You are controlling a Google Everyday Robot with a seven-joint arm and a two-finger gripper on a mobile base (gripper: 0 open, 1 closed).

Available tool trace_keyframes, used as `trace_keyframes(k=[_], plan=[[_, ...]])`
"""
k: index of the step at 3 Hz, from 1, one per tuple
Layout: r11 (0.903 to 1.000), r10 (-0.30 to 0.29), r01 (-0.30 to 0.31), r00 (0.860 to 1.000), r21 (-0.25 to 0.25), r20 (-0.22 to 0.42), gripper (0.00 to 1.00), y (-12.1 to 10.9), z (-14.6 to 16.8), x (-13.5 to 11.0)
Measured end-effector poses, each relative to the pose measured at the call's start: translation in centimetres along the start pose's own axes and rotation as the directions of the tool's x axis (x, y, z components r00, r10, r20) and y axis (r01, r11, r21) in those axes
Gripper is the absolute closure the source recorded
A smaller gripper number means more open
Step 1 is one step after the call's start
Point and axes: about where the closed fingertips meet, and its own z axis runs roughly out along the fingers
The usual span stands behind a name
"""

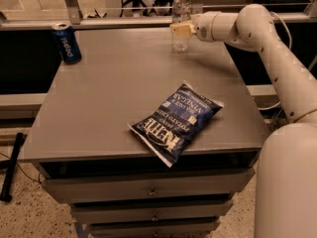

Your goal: Move water bottle near blue chip bag

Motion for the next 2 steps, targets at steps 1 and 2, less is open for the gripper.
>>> trace_keyframes(k=[1,2], plan=[[0.9980,0.030,-0.028,0.999,-0.057,0.023,0.87,1.6,-2.7,-1.1],[0.9934,0.040,-0.036,0.998,-0.109,0.038,1.00,3.9,-6.7,-1.9]])
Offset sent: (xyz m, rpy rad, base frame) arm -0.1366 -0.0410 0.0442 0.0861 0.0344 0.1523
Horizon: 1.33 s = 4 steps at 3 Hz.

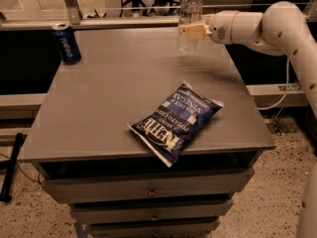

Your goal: Move water bottle near blue chip bag

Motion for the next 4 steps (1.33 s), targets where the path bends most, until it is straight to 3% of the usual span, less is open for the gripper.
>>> trace_keyframes(k=[2,4], plan=[[0.9965,-0.043,0.039,0.997,-0.074,-0.059,1.00,5.9,-7.0,1.8],[0.9899,-0.032,0.020,0.996,-0.140,-0.080,1.00,9.9,-9.2,4.3]])
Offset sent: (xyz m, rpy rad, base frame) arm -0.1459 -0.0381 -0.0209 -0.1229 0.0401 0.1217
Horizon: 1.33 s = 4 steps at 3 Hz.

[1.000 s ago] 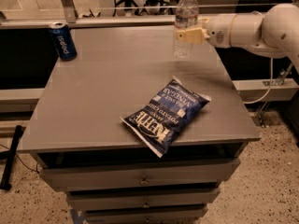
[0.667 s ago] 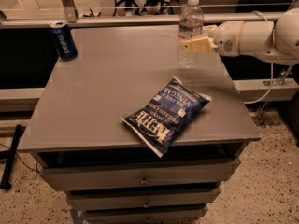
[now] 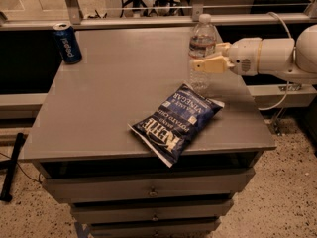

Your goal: Move water bottle near blue chip bag

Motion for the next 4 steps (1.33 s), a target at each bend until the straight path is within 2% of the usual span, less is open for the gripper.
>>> trace_keyframes(k=[1,2,3,4], plan=[[0.9991,0.006,-0.005,0.999,-0.041,0.038,1.00,1.9,0.0,0.0],[0.9966,-0.023,0.029,0.996,-0.076,0.082,0.84,3.6,0.1,-0.1],[0.9926,-0.061,0.071,0.993,-0.098,0.102,0.61,4.7,0.5,0.1],[0.9877,-0.096,0.107,0.991,-0.114,0.096,0.38,5.5,0.9,0.3]])
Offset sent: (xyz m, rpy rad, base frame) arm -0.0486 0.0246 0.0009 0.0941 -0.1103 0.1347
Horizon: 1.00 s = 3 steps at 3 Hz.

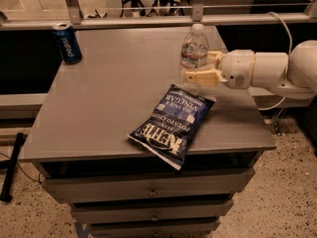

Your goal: Move water bottle near blue chip bag

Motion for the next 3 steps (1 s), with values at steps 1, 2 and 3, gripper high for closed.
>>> trace_keyframes(k=[1,2,3], plan=[[0.9997,-0.022,0.022,1.000,-0.012,-0.015,0.15,0.40,0.38,0.10],[0.9992,-0.035,0.034,0.999,-0.019,-0.024,0.00,0.66,0.55,0.17],[0.9991,-0.039,0.038,0.999,-0.018,-0.028,0.00,0.66,0.57,0.22]])
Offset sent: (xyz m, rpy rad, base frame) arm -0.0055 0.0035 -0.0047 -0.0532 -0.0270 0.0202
